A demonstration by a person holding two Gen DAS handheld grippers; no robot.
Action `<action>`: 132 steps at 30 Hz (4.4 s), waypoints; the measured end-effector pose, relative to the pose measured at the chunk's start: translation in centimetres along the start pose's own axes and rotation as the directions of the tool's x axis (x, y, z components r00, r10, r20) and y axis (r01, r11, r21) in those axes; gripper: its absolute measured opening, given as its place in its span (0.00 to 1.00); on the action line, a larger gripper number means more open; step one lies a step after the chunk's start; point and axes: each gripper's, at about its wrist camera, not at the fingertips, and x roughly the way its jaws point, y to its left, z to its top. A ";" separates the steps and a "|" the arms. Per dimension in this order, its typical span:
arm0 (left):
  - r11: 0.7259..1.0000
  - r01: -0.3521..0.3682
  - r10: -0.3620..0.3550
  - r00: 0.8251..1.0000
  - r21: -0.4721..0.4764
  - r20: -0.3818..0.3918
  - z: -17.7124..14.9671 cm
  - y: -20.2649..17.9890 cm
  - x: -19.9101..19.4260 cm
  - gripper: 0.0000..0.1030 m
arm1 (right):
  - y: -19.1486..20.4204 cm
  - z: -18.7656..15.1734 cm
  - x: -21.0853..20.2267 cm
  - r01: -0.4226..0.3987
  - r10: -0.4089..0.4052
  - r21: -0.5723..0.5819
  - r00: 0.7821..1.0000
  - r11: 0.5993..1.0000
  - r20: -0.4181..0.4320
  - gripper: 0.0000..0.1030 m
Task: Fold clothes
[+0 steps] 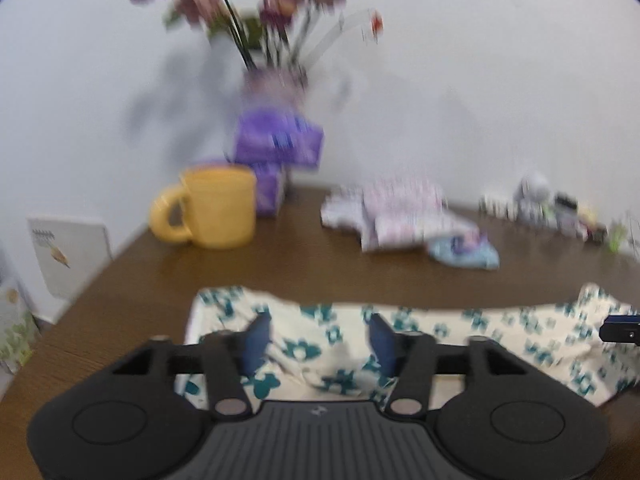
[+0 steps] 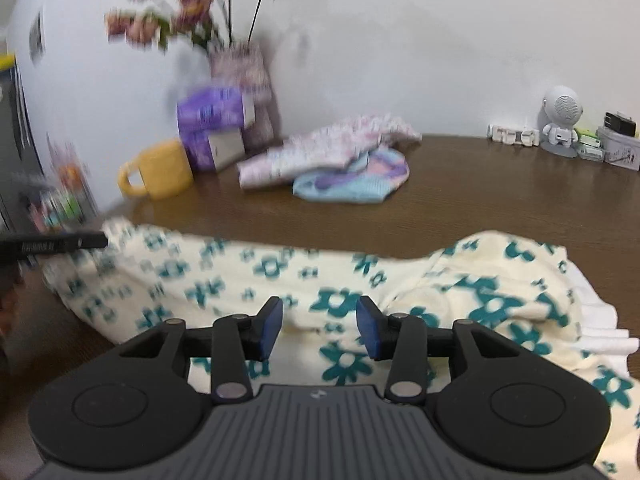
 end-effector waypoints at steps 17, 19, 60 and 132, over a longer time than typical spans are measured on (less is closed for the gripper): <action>0.956 0.290 -0.283 0.951 0.040 -0.124 1.3 -16.4 4.8 0.63 | -9.2 3.3 -3.9 0.196 -0.197 0.025 0.978 0.980 0.075 0.44; 0.946 0.319 -0.306 0.938 0.057 -0.164 1.0 -18.2 6.0 0.61 | -10.1 3.2 -3.2 0.183 -0.184 0.027 0.982 0.983 0.039 0.40; 0.856 0.490 -0.427 0.850 0.165 -0.310 -1.2 -25.6 12.0 0.38 | -19.1 2.1 -1.1 0.022 0.012 0.282 0.993 0.959 -0.119 0.00; 0.893 0.449 -0.429 0.872 0.036 -0.236 -1.5 -23.5 12.6 0.24 | -20.9 2.5 -1.0 0.023 0.025 0.446 0.994 0.895 -0.103 0.01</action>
